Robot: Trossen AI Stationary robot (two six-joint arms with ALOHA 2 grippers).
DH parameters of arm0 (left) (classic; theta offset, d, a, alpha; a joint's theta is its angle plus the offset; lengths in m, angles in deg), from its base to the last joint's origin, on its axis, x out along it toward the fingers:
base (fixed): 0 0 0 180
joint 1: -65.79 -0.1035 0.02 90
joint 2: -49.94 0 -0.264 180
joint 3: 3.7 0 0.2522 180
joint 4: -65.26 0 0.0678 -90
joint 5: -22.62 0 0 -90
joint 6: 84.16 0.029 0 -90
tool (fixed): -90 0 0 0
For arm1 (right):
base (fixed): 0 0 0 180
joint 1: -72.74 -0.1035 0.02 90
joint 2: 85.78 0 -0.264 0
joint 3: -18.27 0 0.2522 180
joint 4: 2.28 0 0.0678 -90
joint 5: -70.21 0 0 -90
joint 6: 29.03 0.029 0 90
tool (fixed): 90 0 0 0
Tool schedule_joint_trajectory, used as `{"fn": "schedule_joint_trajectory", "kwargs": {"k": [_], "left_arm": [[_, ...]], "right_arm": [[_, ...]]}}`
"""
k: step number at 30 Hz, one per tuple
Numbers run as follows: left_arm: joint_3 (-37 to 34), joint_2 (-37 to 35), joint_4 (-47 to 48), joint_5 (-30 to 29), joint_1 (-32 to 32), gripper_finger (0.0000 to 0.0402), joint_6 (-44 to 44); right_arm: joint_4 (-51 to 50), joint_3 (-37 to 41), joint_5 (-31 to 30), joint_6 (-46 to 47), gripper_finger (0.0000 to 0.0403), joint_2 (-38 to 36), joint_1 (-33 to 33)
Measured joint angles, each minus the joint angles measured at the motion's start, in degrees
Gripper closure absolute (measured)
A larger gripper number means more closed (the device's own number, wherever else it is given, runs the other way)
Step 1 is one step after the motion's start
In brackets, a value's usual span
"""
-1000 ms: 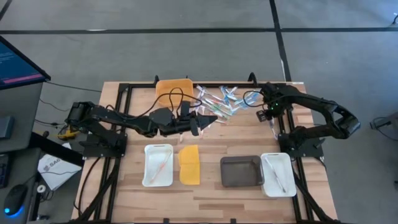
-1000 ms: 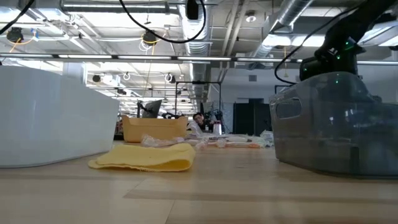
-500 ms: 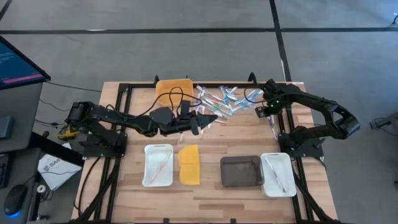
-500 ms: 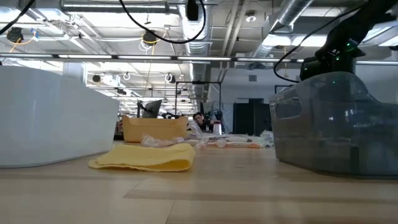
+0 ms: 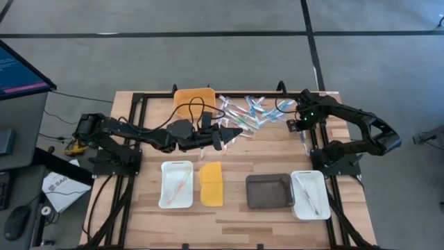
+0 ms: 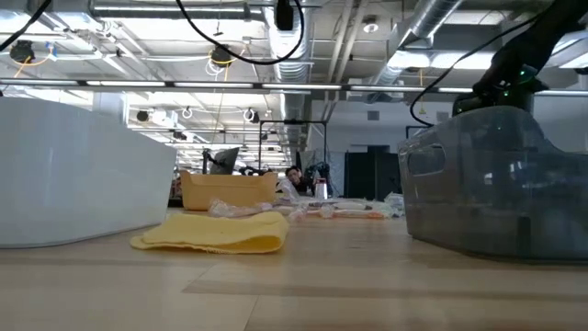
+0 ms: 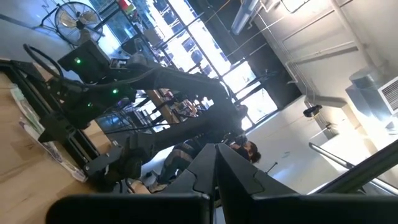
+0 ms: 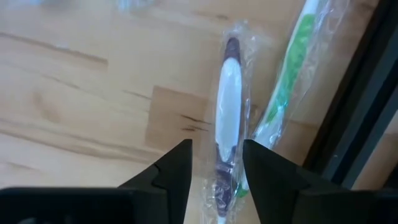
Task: Pick & Place Toothbrushes
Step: Put the purple toothbrush into the right white bin
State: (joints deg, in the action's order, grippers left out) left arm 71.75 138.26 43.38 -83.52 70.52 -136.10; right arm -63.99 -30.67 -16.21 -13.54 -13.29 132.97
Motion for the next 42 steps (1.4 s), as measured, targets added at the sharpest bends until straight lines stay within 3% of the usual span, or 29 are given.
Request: {"fn": "schedule_joint_trajectory", "kwargs": {"k": [7, 21, 27, 34, 42], "left_arm": [[0.00, 0.00, 0.02, -0.02, 0.00, 0.0394, 0.00], [0.00, 0.00, 0.02, 0.11, 0.00, 0.0394, 0.00], [0.00, 0.00, 0.02, 0.52, 0.00, 0.0394, 0.00], [0.00, 0.00, 0.00, 0.00, -0.33, 0.0394, 0.02], [0.00, 0.00, -0.12, -0.08, -0.37, 0.0394, 0.00]], "right_arm": [[0.08, -0.02, 0.04, 0.02, 0.0269, 0.48, 0.09], [-0.48, -0.47, 0.48, -0.28, 0.0272, 11.68, -1.78], [0.32, -0.11, 0.53, -0.46, 0.0305, 10.22, -2.10], [1.31, 0.11, 2.07, -0.72, 0.0384, 7.01, -2.17], [0.35, 0.08, 2.95, -1.07, 0.0372, 2.00, -3.25]]}}
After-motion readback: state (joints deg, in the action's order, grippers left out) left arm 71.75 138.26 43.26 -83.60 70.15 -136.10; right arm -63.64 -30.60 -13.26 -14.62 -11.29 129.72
